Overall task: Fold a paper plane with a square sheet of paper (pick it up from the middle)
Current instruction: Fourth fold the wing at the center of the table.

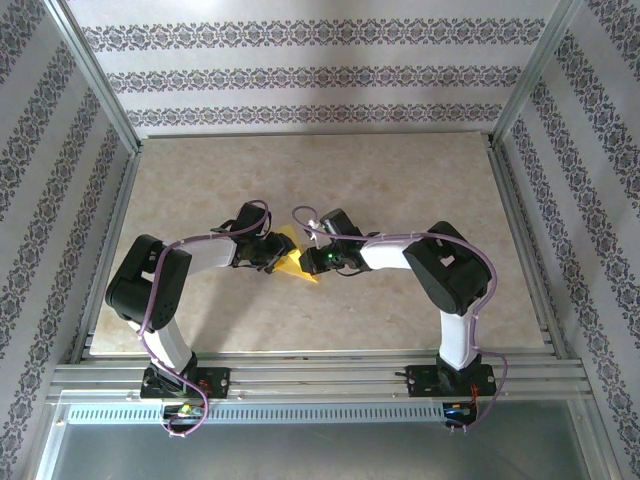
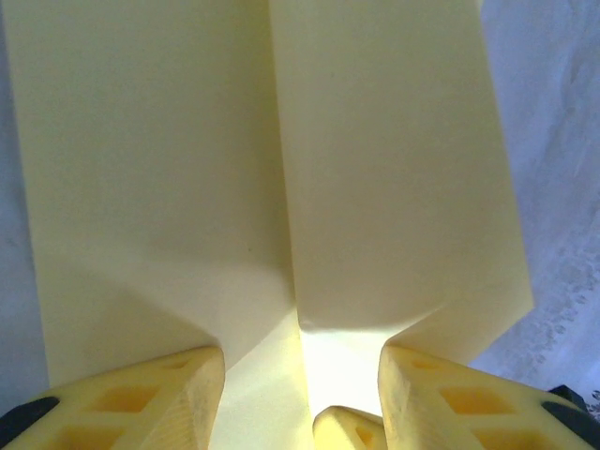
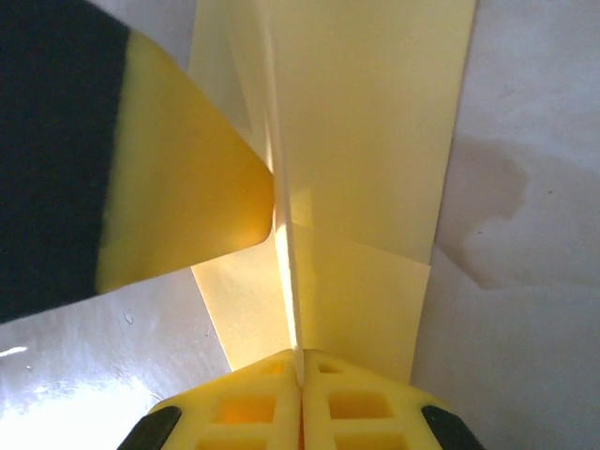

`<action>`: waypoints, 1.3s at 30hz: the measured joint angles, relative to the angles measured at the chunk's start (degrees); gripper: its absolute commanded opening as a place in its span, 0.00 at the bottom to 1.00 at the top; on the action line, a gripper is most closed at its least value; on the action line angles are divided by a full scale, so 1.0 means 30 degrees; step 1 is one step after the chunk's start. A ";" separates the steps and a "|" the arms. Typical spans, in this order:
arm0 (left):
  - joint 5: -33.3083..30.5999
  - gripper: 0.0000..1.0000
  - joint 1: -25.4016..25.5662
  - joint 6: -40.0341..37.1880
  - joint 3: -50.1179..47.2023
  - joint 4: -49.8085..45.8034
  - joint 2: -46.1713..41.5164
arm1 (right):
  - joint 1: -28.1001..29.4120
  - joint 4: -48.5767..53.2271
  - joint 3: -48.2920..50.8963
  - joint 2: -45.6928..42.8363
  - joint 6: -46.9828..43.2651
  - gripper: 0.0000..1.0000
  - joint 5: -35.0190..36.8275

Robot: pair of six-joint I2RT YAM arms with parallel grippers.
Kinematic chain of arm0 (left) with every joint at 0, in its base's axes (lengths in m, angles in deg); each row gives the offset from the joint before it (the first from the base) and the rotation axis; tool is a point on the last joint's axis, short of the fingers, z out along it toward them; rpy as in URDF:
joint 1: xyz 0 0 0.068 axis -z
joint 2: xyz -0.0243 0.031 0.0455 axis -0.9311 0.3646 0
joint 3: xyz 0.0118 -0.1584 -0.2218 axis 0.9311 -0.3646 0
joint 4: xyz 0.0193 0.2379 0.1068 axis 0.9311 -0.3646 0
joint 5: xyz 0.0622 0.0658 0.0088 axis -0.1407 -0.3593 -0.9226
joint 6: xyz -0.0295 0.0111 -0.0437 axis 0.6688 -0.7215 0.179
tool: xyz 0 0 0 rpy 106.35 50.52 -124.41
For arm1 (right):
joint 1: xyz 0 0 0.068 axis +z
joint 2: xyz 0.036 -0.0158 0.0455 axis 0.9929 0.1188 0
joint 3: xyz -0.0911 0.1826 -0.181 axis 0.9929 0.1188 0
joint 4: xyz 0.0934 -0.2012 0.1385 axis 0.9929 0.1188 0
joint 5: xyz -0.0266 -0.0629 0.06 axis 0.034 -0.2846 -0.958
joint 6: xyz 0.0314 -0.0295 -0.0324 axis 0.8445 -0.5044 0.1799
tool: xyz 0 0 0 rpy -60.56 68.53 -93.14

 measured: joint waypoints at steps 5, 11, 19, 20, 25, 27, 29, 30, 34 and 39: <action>0.0029 0.53 0.0007 -0.0189 0.0000 0.0073 -0.0007 | -0.0532 -0.1013 0.0313 0.0262 0.0940 0.08 -0.1158; 0.0153 0.57 0.0015 -0.0648 0.0015 0.0117 -0.0066 | -0.1013 -0.1931 0.0415 0.0656 0.1953 0.09 -0.2317; 0.0000 0.53 0.0015 -0.1821 0.0022 -0.0619 -0.0510 | -0.1020 -0.2310 0.0415 0.0831 0.2594 0.10 -0.2892; -0.0044 0.51 0.0015 -0.1953 0.0022 -0.0896 -0.0612 | -0.1020 -0.2353 0.0423 0.0831 0.2652 0.11 -0.2943; -0.0204 0.46 0.0015 -0.2208 0.0022 -0.1494 -0.0896 | -0.1020 -0.2535 0.0503 0.0831 0.3388 0.12 -0.2951; -0.0182 0.48 0.0015 -0.2208 -0.0022 -0.1443 -0.0903 | -0.1013 -0.2652 0.0641 0.0831 0.3832 0.12 -0.2943; -0.0087 0.48 0.0022 -0.2142 -0.0248 -0.1144 -0.0976 | -0.1013 -0.2929 0.0772 0.0823 0.4320 0.12 -0.2907; 0.0007 0.49 0.0022 -0.2055 -0.0459 -0.0867 -0.1049 | -0.1005 -0.3082 0.0867 0.0787 0.4605 0.12 -0.2798; 0.0219 0.49 0.0131 -0.1727 -0.0976 0.0007 -0.1333 | -0.0962 -0.3344 0.1377 0.0386 0.5697 0.12 -0.2273; 0.0539 0.49 0.0379 -0.1290 -0.1362 0.1603 -0.1501 | -0.0962 -0.3322 0.1851 -0.0087 0.7293 0.12 -0.1443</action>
